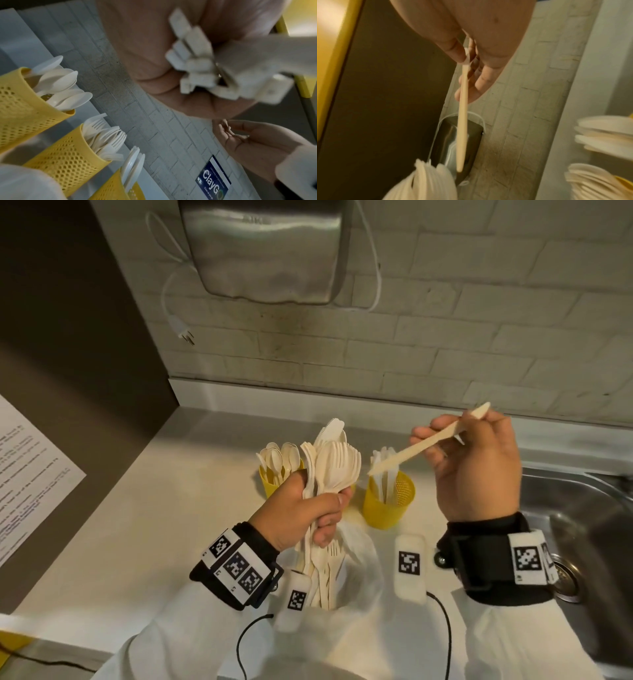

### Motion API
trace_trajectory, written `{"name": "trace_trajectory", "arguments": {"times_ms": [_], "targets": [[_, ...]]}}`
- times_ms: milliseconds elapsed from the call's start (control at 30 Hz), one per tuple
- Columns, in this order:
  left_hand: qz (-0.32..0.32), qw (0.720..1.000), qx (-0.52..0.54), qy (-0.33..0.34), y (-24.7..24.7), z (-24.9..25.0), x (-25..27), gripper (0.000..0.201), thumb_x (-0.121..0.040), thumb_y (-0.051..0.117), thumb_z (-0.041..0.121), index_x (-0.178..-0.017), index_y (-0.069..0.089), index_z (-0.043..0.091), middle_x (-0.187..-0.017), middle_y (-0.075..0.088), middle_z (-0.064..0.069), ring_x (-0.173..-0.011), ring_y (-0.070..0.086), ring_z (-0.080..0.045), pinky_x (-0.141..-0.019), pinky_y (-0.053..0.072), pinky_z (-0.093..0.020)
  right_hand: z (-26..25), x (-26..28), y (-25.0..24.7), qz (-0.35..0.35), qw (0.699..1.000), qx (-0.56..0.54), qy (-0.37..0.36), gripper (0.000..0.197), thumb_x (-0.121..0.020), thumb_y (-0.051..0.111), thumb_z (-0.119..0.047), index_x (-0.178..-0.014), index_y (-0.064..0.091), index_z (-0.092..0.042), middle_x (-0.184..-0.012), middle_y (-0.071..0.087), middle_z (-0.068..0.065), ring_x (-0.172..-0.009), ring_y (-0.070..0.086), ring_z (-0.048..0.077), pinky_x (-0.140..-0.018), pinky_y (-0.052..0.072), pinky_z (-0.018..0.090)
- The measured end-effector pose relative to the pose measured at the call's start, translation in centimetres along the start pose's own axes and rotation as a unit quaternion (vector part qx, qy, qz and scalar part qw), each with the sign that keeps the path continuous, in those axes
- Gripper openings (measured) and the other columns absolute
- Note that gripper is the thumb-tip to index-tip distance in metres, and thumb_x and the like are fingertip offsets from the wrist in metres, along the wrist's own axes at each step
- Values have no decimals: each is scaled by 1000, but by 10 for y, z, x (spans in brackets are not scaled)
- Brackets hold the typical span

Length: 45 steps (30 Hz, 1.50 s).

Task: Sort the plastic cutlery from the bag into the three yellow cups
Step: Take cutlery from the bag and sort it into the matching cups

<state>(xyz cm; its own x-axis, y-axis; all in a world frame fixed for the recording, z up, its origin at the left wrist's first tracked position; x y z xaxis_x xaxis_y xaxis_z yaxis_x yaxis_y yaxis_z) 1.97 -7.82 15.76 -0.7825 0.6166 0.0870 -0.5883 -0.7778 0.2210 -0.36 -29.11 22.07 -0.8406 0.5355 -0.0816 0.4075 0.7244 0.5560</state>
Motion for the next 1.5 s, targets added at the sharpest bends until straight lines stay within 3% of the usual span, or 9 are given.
{"name": "trace_trajectory", "arguments": {"times_ms": [100, 200, 300, 667, 867, 1033, 1133, 1300, 1500], "targets": [[-13, 1000, -4, -14, 2, -2, 0, 4, -91, 60, 9, -88, 62, 10, -55, 38, -5, -39, 38, -17, -45, 40, -26, -4, -6, 1, -66, 996, 67, 0, 11, -105, 45, -12, -99, 53, -15, -63, 37, 1, -49, 33, 17, -48, 32, 28], [-8, 999, -32, -16, 5, -2, -1, 5, -92, 59, 9, -88, 62, 12, -55, 39, -3, -40, 38, -17, -44, 41, -26, -2, 1, 16, -194, 917, 341, -78, 10, -101, 62, -15, -93, 67, -9, -58, 49, -12, -49, 41, 6, -49, 38, 22], [-6, 997, -70, -11, 7, -1, -2, 2, -92, 59, 11, -91, 61, 10, -55, 41, -2, -41, 40, -20, -46, 42, -27, 8, 8, 28, -263, 870, 405, -97, 5, -93, 73, -14, -93, 74, -10, -60, 58, -14, -49, 47, 1, -52, 38, 11], [-10, 986, -164, -7, 8, -4, -2, 11, -93, 60, 9, -92, 56, -1, -56, 46, -6, -43, 45, -23, -51, 46, -28, 18, 1, 26, -169, 949, 265, 1, 10, -100, 59, -10, -90, 62, -13, -57, 40, -1, -45, 35, 13, -46, 34, 24], [-25, 988, -147, -32, 13, -4, -2, 13, -91, 60, 10, -87, 53, 0, -55, 42, -6, -41, 42, -22, -50, 44, -29, 25, 3, 21, -239, 913, 330, -28, 25, -101, 63, -22, -92, 68, -1, -53, 41, -6, -45, 36, 12, -45, 35, 24], [-41, 986, -156, -51, 14, -6, 0, 14, -97, 57, 0, -85, 54, 7, -55, 42, -4, -41, 41, -22, -49, 43, -31, 25, -10, 14, -140, 969, 203, 22, 23, -108, 50, -17, -90, 60, -5, -56, 39, 2, -46, 34, 13, -44, 33, 23], [-43, 985, -155, -61, 14, -6, 1, 18, -99, 56, -2, -84, 54, 7, -56, 42, -4, -41, 41, -21, -49, 44, -31, 22, -19, 9, -48, 992, 104, 44, 24, -111, 39, -23, -98, 53, -9, -70, 61, 7, -59, 58, 19, -55, 53, 32], [-53, 987, -131, -72, 14, -5, 2, 26, -99, 56, -1, -78, 56, 14, -56, 40, -6, -41, 40, -22, -49, 44, -30, 19, -30, -2, 78, 981, -124, 131, 49, -113, 27, -37, -112, 58, 2, -79, 74, 13, -75, 77, 29, -64, 62, 35], [-39, 990, -91, -96, 12, -5, 3, 23, -100, 54, -2, -81, 57, 11, -56, 39, -5, -39, 38, -18, -44, 41, -25, 14, -23, -1, -25, 998, 64, 11, 21, -108, 46, -34, -99, 55, -17, -56, 37, -5, -44, 31, 11, -42, 26, 23]]}}
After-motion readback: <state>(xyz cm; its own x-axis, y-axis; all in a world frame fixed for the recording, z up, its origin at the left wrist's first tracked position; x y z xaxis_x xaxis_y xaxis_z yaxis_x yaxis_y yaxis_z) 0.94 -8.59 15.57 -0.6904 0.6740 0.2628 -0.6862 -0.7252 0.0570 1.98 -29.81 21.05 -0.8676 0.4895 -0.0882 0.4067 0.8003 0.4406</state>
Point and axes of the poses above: each hand's wrist, its own x-axis away from the middle knuckle, its own y-axis out of the palm, z = x × y, the point moved 2 cm from there along -x, towards the middle knuckle
